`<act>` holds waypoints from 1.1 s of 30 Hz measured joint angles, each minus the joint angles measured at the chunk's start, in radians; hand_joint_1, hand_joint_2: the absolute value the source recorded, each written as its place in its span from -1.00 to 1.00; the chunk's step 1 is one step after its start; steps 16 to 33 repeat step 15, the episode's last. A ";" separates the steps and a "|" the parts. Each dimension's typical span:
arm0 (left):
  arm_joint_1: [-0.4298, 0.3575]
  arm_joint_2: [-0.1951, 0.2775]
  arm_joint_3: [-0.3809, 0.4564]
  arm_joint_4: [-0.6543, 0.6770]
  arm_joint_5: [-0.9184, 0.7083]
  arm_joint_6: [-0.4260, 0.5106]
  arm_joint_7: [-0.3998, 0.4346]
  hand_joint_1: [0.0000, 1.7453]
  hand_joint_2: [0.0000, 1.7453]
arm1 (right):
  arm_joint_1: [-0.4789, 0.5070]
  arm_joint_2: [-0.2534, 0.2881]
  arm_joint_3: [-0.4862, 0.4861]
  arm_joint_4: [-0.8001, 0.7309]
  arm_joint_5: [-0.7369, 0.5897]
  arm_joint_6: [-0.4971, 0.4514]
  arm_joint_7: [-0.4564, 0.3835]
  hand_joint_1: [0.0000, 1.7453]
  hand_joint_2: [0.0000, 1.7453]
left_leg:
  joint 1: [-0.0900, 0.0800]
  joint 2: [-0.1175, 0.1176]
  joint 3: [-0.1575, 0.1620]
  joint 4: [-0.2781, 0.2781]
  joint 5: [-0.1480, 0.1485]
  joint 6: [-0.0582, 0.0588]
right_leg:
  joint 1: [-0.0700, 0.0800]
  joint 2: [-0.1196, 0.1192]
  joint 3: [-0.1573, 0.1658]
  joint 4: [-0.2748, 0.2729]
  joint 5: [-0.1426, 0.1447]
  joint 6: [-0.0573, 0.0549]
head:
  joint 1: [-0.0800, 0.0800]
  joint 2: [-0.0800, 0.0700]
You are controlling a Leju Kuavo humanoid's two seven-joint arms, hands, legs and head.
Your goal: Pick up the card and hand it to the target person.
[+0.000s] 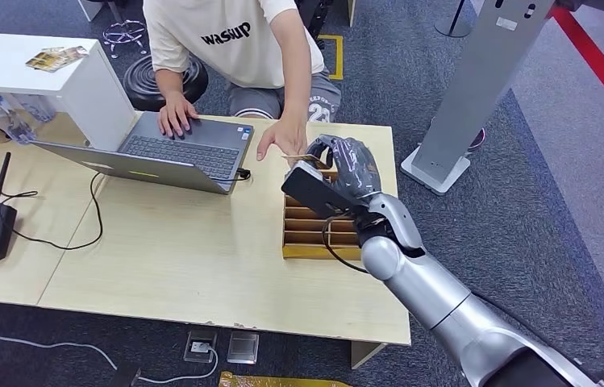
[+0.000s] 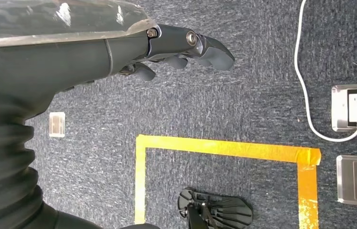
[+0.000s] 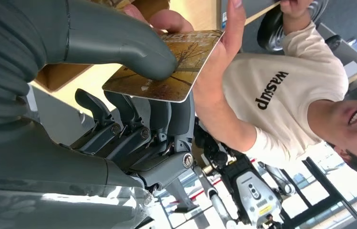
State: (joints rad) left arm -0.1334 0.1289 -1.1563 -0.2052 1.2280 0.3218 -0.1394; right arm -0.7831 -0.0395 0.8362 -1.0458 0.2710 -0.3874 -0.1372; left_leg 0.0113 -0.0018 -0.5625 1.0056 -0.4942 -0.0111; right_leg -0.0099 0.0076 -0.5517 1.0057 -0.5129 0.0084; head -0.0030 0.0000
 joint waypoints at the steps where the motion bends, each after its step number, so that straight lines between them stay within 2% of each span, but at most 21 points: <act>1: 0.000 0.000 0.000 0.000 0.001 -0.001 0.000 -1.00 1.00 | 0.000 0.002 0.000 0.004 -0.004 0.001 -0.001 0.84 1.00 | 0.000 0.000 0.000 0.000 0.000 0.000 | 0.000 0.000 0.000 0.000 0.000 0.000 | 0.000 0.000; 2: 0.000 0.000 0.000 0.000 0.002 -0.001 0.000 -1.00 1.00 | 0.000 0.005 0.000 0.006 -0.006 0.002 -0.002 0.84 1.00 | 0.000 0.000 0.000 0.000 0.000 0.000 | 0.000 0.000 0.000 0.000 0.000 0.000 | 0.000 0.000; 6: 0.001 0.000 0.000 0.000 0.004 -0.007 -0.006 -1.00 1.00 | 0.003 0.010 0.000 0.016 -0.021 0.008 -0.004 -1.00 1.00 | 0.000 0.000 0.000 0.000 0.000 0.000 | 0.000 0.000 0.000 0.000 0.000 0.000 | 0.001 0.000; 9: 0.002 0.000 0.000 0.000 0.004 -0.011 -0.017 -1.00 1.00 | 0.009 0.012 0.001 0.019 -0.039 0.008 -0.006 -1.00 1.00 | 0.000 0.000 0.000 0.000 0.000 0.000 | 0.000 0.000 0.000 0.000 0.000 0.000 | 0.001 0.000; 13: 0.005 0.000 0.000 0.000 0.005 -0.010 -0.030 -1.00 -1.00 | 0.016 0.012 0.001 0.019 -0.062 0.008 -0.010 -1.00 1.00 | 0.000 0.000 0.000 0.000 0.000 0.000 | 0.000 0.000 0.000 0.000 0.000 0.000 | 0.000 0.000; 33: 0.006 0.000 0.000 0.000 0.006 -0.009 -0.035 -1.00 -1.00 | 0.018 0.012 0.001 0.018 -0.088 0.012 -0.014 -1.00 1.00 | 0.000 0.000 0.000 0.000 0.000 0.000 | 0.000 0.000 0.000 0.000 0.000 0.000 | 0.000 0.000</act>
